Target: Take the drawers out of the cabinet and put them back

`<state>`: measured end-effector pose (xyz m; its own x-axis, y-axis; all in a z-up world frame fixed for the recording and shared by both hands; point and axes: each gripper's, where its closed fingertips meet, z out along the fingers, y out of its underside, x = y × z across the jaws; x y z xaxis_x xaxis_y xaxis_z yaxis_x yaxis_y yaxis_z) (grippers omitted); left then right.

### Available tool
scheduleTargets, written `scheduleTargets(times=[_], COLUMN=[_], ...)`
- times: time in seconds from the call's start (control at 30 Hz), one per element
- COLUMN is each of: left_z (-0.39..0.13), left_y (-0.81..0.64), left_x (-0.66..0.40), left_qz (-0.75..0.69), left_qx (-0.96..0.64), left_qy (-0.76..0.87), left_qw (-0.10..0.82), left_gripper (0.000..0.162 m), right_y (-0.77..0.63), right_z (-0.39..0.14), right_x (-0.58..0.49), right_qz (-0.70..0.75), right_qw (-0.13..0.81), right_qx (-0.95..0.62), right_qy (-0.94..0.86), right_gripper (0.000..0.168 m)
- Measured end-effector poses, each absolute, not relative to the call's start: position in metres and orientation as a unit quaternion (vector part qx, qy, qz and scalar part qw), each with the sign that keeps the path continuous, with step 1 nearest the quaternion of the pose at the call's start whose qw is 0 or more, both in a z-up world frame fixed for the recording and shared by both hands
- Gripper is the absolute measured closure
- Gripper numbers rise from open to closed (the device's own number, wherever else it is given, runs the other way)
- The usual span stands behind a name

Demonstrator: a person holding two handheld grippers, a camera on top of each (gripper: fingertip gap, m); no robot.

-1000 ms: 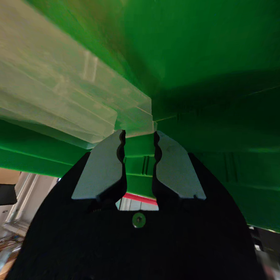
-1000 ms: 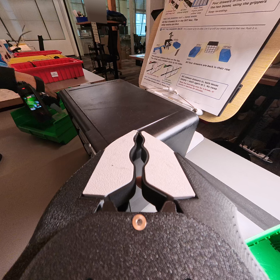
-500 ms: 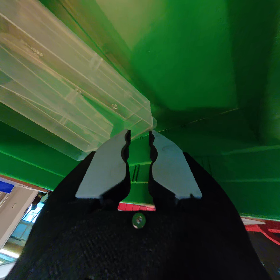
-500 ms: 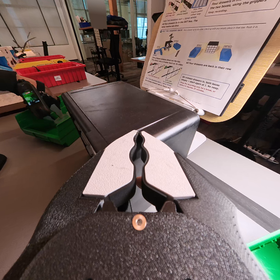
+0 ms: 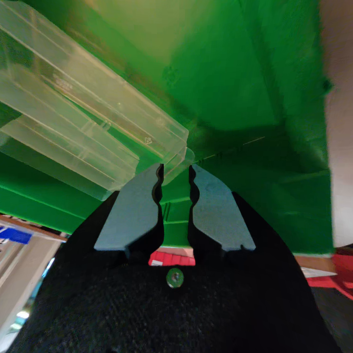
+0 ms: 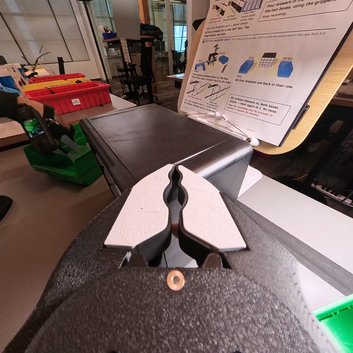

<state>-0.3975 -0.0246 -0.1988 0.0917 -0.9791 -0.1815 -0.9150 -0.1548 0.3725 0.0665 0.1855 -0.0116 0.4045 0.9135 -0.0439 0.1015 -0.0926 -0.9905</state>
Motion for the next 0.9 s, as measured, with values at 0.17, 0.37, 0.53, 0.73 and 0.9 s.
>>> scheduleTargets(times=[0.17,0.37,0.53,0.73,0.9], left_z=[-0.168,-0.110,-0.053,-0.022,-0.032], left_y=[-0.036,-0.038,-0.038,-0.069,-0.089], left_x=[-0.361,-0.310,-0.253,-0.154,-0.087], left_qz=[-0.132,-0.073,-0.041,0.068,0.119], left_qx=[0.779,0.813,0.799,0.761,0.733], left_qy=[-0.612,-0.571,-0.566,-0.596,-0.629], left_qw=[0.022,-0.087,-0.198,-0.246,-0.229], left_gripper=[0.139,0.143,0.143,0.143,0.143], right_y=[0.185,0.185,0.185,0.185,0.185], right_z=[-0.012,-0.012,-0.012,-0.012,-0.011], right_x=[0.066,0.067,0.067,0.067,0.067], right_qz=[0.374,0.375,0.377,0.378,0.380], right_qw=[0.544,0.544,0.543,0.544,0.544], right_qx=[-0.638,-0.638,-0.638,-0.638,-0.637], right_qy=[-0.398,-0.396,-0.395,-0.393,-0.392], right_gripper=[0.168,0.168,0.168,0.168,0.168])
